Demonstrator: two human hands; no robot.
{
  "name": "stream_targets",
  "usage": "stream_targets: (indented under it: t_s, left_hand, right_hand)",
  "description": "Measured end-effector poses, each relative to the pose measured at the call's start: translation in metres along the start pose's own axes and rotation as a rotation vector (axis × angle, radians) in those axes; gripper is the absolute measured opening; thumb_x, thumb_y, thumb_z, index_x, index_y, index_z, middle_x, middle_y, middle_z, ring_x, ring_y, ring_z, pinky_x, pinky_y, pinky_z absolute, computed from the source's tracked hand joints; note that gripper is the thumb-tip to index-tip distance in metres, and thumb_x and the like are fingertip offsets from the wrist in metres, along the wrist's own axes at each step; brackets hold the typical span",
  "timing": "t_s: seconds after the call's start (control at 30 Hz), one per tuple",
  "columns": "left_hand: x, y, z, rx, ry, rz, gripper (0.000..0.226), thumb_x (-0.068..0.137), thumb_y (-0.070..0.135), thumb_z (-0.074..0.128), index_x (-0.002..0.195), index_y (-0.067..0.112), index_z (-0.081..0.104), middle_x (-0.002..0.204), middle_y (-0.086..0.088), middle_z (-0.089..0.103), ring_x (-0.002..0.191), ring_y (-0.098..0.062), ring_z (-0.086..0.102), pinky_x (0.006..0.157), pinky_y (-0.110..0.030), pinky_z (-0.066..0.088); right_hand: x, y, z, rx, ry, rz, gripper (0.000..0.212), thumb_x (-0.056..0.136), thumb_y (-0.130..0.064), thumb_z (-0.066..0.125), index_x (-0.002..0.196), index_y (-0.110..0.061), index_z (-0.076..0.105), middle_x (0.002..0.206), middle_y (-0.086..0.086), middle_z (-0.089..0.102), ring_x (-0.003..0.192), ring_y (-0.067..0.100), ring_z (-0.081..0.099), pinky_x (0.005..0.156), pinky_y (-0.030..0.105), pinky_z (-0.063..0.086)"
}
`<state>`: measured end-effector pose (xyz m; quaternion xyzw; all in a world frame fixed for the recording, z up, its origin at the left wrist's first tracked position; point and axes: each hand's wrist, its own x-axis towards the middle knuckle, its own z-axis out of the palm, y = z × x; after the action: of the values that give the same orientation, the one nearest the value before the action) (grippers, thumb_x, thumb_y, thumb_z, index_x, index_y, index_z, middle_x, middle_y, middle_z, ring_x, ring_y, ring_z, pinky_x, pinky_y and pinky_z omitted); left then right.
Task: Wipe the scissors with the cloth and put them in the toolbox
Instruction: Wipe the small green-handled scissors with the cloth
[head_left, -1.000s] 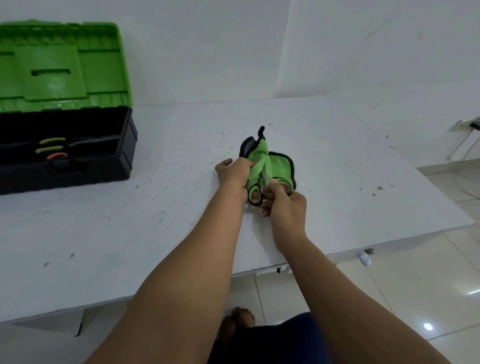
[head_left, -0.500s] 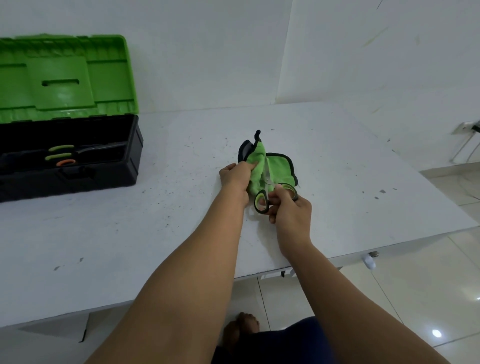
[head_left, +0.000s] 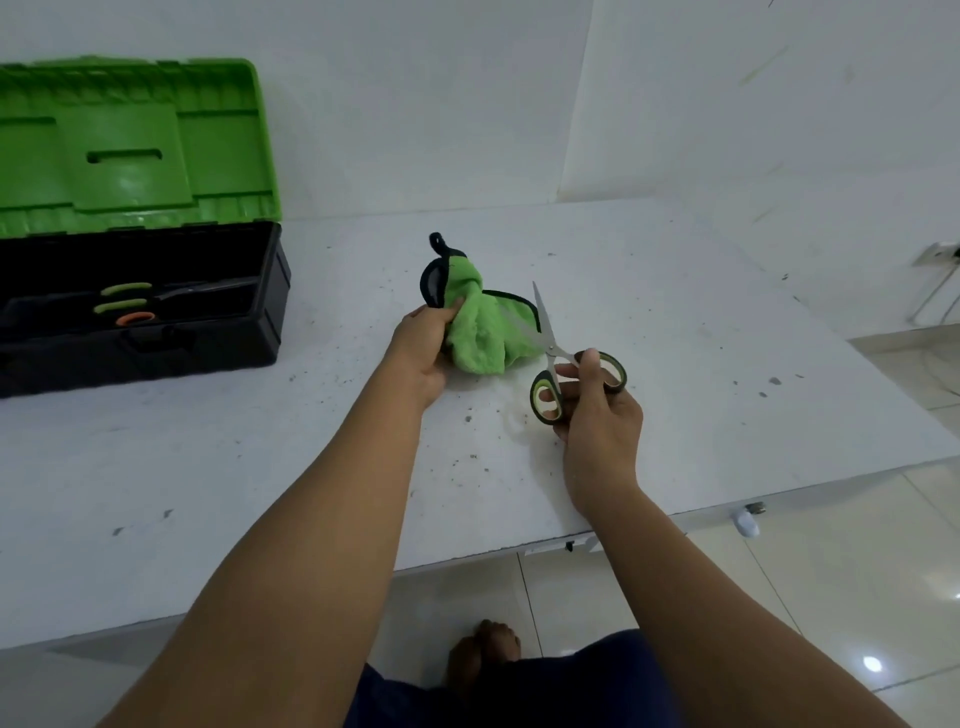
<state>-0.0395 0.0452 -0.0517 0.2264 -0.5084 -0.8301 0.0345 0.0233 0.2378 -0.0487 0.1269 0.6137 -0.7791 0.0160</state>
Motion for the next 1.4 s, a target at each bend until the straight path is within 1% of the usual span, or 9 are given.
stream_targets:
  t_s: [0.3,0.47,0.6,0.7,0.9,1.03,1.17,1.27,1.4]
  left_hand:
    - [-0.040,-0.008,-0.006,-0.026,-0.167,-0.021,0.037,0.105,0.030,0.060,0.126,0.003,0.073,0.125,-0.015,0.075,0.115,-0.028,0.073,0.103,-0.044,0.058]
    - [-0.041,-0.010,-0.009,-0.046,-0.193,0.025,0.047,0.105,0.039,0.058,0.135,0.005,0.068,0.129,-0.017,0.074,0.117,-0.029,0.073,0.096,-0.042,0.061]
    - [-0.036,-0.014,-0.011,0.016,-0.175,0.063,0.052,0.095,0.018,0.075,0.143,0.008,0.058,0.132,-0.017,0.072,0.116,-0.031,0.073,0.084,-0.040,0.063]
    - [-0.037,-0.018,-0.008,0.057,-0.188,0.054,0.060,0.089,0.001,0.078,0.144,0.009,0.055,0.119,-0.014,0.078,0.103,-0.028,0.077,0.080,-0.040,0.065]
    - [-0.042,-0.026,-0.003,0.138,-0.262,0.014,0.057,0.093,-0.008,0.068,0.144,0.010,0.053,0.108,-0.005,0.077,0.088,-0.023,0.075,0.059,-0.029,0.056]
    - [-0.041,-0.017,-0.009,0.073,-0.227,0.045,0.047,0.095,0.004,0.068,0.140,0.013,0.060,0.115,-0.008,0.076,0.095,-0.023,0.075,0.073,-0.035,0.062]
    - [-0.034,-0.007,-0.020,-0.102,-0.063,0.116,0.026,0.099,0.014,0.063,0.123,0.012,0.072,0.109,-0.008,0.077,0.101,-0.024,0.072,0.078,-0.034,0.063]
    - [-0.038,-0.003,-0.016,0.061,-0.122,0.090,0.042,0.097,0.011,0.070,0.139,0.011,0.063,0.124,-0.011,0.076,0.102,-0.024,0.076,0.079,-0.036,0.063]
    - [-0.047,-0.008,0.006,0.283,-0.273,0.052,0.068,0.090,0.012,0.082,0.151,0.016,0.051,0.123,-0.011,0.077,0.109,-0.028,0.077,0.089,-0.040,0.062]
  right_hand:
    - [0.003,-0.001,0.002,-0.069,0.045,-0.003,0.049,0.099,-0.061,0.056,0.083,-0.017,0.069,0.057,-0.010,0.057,0.066,0.017,0.058,0.064,0.030,0.047]
    - [0.007,0.002,0.003,-0.079,0.029,-0.016,0.049,0.098,-0.059,0.060,0.087,-0.013,0.072,0.052,-0.013,0.052,0.058,0.013,0.058,0.057,0.026,0.045]
    - [0.011,0.006,0.004,-0.057,0.020,-0.028,0.046,0.097,-0.059,0.062,0.087,-0.016,0.073,0.062,-0.009,0.061,0.065,0.013,0.059,0.061,0.026,0.052]
    - [0.014,0.008,0.003,-0.053,0.013,-0.045,0.046,0.093,-0.061,0.068,0.093,-0.016,0.076,0.080,0.004,0.066,0.075,0.014,0.062,0.079,0.038,0.060]
    - [0.014,0.012,0.000,-0.044,0.009,-0.113,0.021,0.099,-0.034,0.071,0.087,-0.018,0.077,0.084,0.002,0.070,0.078,0.012,0.063,0.081,0.031,0.058]
    - [0.014,0.010,0.000,0.064,0.033,-0.079,0.018,0.103,-0.024,0.067,0.088,-0.015,0.073,0.075,-0.001,0.062,0.063,0.005,0.056,0.062,0.017,0.054]
    - [0.015,0.008,-0.002,0.115,0.043,-0.036,0.018,0.104,-0.022,0.064,0.089,-0.016,0.071,0.073,-0.001,0.053,0.062,0.009,0.046,0.056,0.017,0.045]
    - [0.012,0.008,-0.002,0.052,-0.045,-0.052,0.030,0.105,-0.020,0.062,0.077,-0.022,0.074,0.072,0.003,0.047,0.059,0.013,0.036,0.055,0.023,0.036]
    - [0.010,0.010,-0.001,-0.109,-0.106,-0.109,0.026,0.102,-0.021,0.066,0.081,-0.021,0.079,0.062,-0.006,0.055,0.060,0.011,0.044,0.060,0.024,0.043]
